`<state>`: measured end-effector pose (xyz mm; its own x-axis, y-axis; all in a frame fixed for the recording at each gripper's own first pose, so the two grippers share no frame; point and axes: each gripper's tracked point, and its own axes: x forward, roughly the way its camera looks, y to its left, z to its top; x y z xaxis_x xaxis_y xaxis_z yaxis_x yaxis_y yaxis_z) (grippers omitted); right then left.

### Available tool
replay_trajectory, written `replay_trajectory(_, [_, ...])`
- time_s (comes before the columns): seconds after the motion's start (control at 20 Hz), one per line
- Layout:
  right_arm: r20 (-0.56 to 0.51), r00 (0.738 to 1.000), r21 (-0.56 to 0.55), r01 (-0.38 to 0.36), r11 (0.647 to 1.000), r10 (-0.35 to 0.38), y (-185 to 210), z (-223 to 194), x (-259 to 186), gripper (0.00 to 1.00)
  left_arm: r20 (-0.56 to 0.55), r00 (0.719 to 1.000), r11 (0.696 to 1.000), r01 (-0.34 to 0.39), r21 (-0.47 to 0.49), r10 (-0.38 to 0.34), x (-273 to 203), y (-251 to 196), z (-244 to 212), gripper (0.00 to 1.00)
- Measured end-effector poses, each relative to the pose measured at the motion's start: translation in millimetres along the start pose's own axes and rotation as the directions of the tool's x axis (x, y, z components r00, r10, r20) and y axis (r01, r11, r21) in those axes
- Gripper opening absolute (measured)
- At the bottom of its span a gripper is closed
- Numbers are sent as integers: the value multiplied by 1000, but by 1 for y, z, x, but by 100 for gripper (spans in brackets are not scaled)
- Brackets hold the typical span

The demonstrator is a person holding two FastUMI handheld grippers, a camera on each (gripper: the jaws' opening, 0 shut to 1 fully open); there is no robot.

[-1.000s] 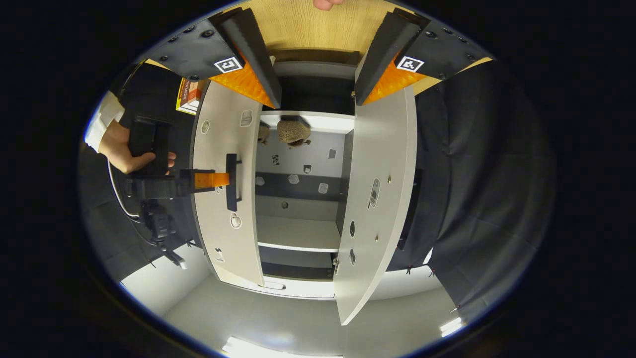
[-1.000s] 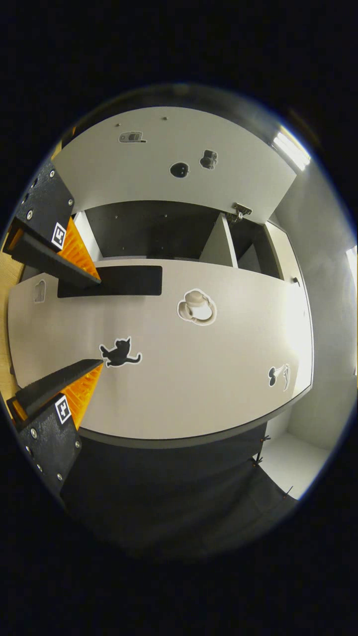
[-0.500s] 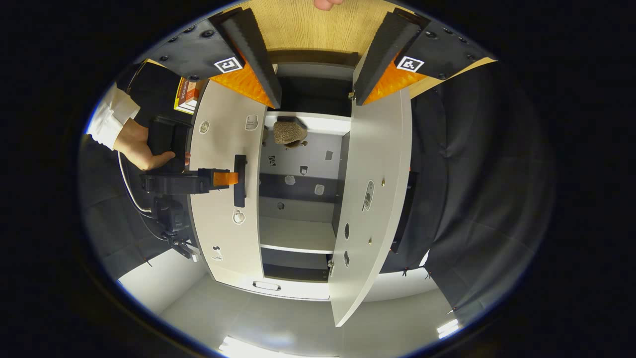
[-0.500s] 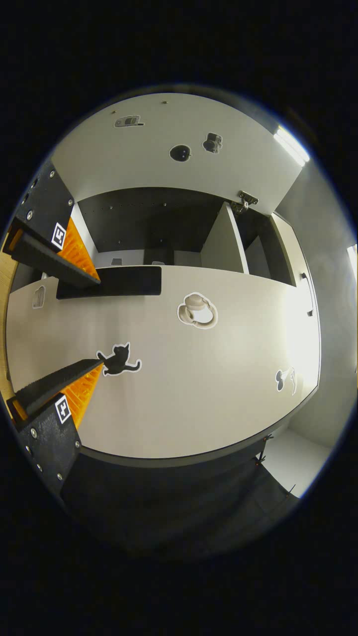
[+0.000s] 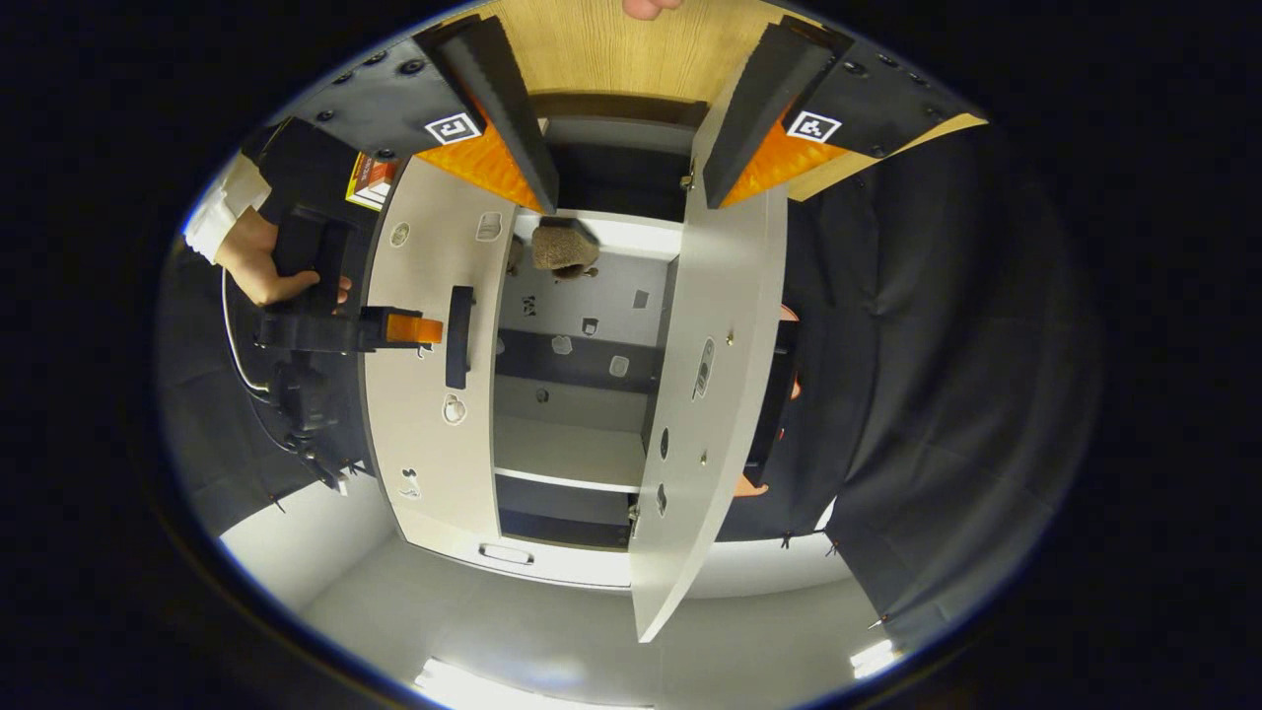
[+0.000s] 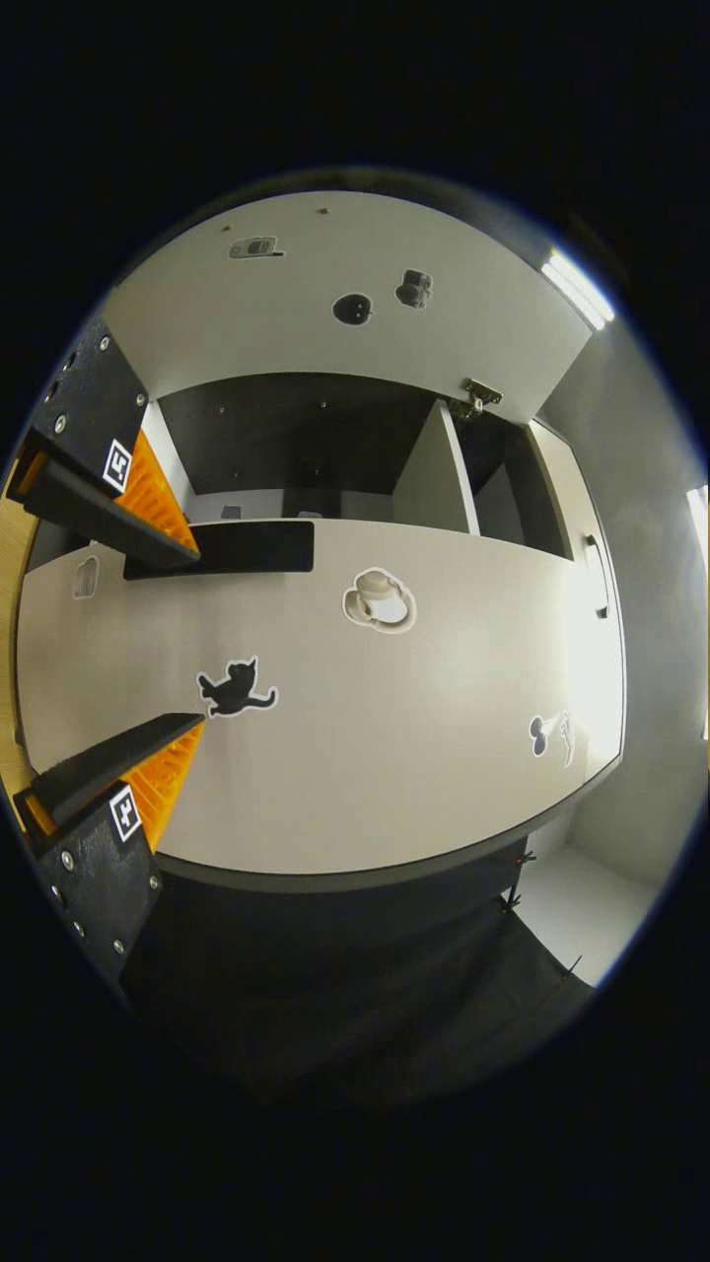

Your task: Grab one shoe with the right hand and put it into the shoe cabinet, grab the other shoe with the left hand and put it into the shoe cabinet; then close the right door with the right hand and the left door with the left hand.

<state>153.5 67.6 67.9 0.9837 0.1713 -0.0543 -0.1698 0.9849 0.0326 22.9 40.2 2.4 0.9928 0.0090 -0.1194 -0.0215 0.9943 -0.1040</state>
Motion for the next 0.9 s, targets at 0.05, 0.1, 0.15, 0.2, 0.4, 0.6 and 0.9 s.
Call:
replay_trajectory(0.05, [6, 1000, -3, 5, 1000, -5, -4, 2, -7, 92, 1, 1000, 1000, -20, -6, 20, -2, 10, 6, 94])
replay_trajectory(0.1, [11, 1000, -7, 14, 1000, -13, -9, 2, -14, 92, 9, 999, 999, -47, 1, 47, -4, 23, 14, 96])
replay_trajectory(0.15, [17, 1000, -10, 22, 1000, -22, -14, 3, -20, 92, 22, 996, 996, -85, 19, 84, -6, 39, 23, 96])
replay_trajectory(0.2, [21, 999, -6, 31, 1000, -30, -18, 3, -26, 92, 34, 993, 993, -115, 37, 114, -5, 54, 32, 96])
replay_trajectory(0.4, [33, 998, 14, 49, 999, -49, -34, 6, -45, 92, 66, 982, 979, -182, 95, 176, 10, 100, 68, 94])
replay_trajectory(0.6, [27, 998, 2, 65, 998, -65, -43, -3, -63, 92, 100, 974, 965, -215, 150, 201, 34, 127, 96, 94])
replay_trajectory(0.9, [7, 998, 18, 55, 998, -55, -41, -14, -75, 92, 149, 966, 951, -237, 200, 210, 58, 139, 121, 96])
